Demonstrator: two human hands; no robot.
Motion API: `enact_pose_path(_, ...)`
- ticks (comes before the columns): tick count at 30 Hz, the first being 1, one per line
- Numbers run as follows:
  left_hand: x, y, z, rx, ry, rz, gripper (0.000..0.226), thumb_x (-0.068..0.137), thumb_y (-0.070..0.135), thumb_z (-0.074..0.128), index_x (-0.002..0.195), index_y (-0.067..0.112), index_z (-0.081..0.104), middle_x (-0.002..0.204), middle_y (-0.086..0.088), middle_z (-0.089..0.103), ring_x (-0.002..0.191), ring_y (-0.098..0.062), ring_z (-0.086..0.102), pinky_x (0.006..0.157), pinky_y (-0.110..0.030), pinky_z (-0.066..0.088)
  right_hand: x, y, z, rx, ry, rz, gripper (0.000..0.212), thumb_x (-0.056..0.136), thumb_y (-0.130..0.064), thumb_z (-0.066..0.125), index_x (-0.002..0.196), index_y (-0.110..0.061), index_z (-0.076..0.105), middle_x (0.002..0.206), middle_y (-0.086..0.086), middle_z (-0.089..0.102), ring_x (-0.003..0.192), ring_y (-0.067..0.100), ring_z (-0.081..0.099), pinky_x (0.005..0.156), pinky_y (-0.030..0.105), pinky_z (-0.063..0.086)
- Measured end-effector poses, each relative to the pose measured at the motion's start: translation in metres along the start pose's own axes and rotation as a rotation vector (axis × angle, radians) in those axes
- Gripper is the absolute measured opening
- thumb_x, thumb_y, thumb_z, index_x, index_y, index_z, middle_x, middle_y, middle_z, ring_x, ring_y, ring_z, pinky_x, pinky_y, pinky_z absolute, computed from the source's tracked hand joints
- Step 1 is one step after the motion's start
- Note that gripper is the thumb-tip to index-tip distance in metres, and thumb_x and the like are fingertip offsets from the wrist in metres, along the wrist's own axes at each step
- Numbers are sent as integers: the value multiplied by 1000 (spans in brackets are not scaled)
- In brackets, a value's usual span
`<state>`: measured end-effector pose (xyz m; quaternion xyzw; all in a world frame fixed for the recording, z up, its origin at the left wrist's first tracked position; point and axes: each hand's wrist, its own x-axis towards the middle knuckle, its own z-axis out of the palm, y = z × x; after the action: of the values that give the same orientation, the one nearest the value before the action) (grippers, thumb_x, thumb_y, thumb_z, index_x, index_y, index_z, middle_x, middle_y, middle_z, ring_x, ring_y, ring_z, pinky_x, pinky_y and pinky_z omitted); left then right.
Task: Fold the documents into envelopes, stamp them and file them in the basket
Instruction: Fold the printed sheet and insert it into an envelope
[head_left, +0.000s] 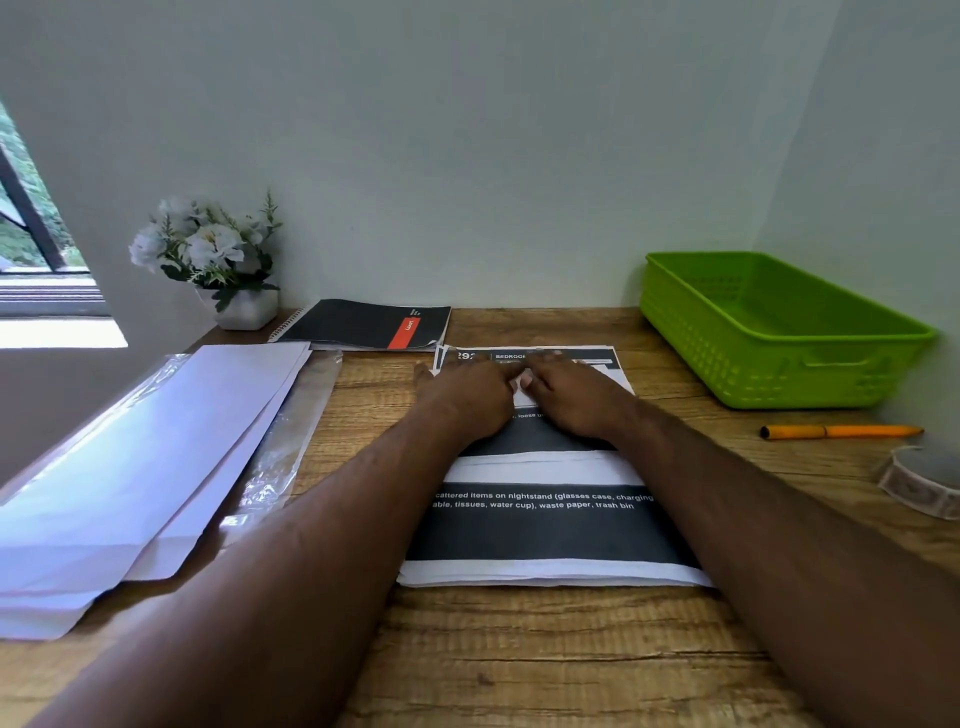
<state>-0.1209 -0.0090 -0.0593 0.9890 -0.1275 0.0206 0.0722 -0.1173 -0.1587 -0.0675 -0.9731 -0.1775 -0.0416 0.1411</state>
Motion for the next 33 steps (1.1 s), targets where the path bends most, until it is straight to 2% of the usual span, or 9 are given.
enact_pose_path(4,-6,8,-1,118,15,-30,47,102,39,27,148,43,27,162,-1,10,149,-31,-4,110,-67,-4,-1,-2,-4,-105,-71,53,50,104,-32,27,149,-11,27,157,8,25,145,21,19,117,43,18)
enact_pose_path(10,-17,0,-4,236,69,-100,47,99,30,33,146,22,37,163,-7,5,148,-34,-8,111,-67,-5,-1,-3,-5,-107,-92,62,51,104,-33,24,151,-13,22,160,6,16,147,19,12,118,43,11)
enact_pose_path(15,-26,-15,-13,311,64,-193,54,95,24,39,147,14,35,161,-16,9,148,-39,-5,115,-63,-1,-2,-2,-3,-87,-63,63,50,104,-34,25,150,-15,26,159,4,19,146,18,16,117,42,14)
enact_pose_path(18,-29,-17,-14,341,82,-240,52,95,23,37,146,10,37,160,-21,7,147,-41,-3,117,-59,1,-5,-1,-4,-3,8,49,44,103,-31,30,143,-14,40,151,6,38,138,22,35,110,35,27)
enact_pose_path(21,-24,-23,-17,240,168,-183,44,96,22,38,138,11,47,156,-20,22,144,-41,16,116,-54,15,-7,1,-8,227,89,45,30,100,-28,42,123,-15,58,124,3,61,116,22,54,95,30,39)
enact_pose_path(23,-15,-27,-18,91,182,-67,36,98,27,40,130,15,52,142,-15,43,131,-36,37,108,-47,32,-10,2,-13,351,91,71,27,95,-30,53,119,-21,62,113,-8,64,107,11,58,88,22,41)
enact_pose_path(25,-9,-28,-19,-19,123,8,38,99,39,43,129,19,54,135,-10,50,126,-31,43,103,-42,36,-15,2,-20,437,49,95,33,88,-32,65,120,-27,63,104,-18,61,94,0,56,77,8,40)
enact_pose_path(29,1,-34,-19,-40,65,-13,42,93,51,53,126,25,57,128,-6,51,126,-27,42,101,-39,30,-17,5,-26,430,-20,129,57,78,-38,75,131,-32,55,131,-6,55,110,6,49,92,21,36)
enact_pose_path(33,11,-44,-13,-76,72,-24,31,86,56,57,106,33,57,116,-4,56,119,-29,49,106,-47,32,-17,5,-26,450,-55,106,61,77,-35,77,133,-30,54,135,-6,54,115,6,48,94,20,34)
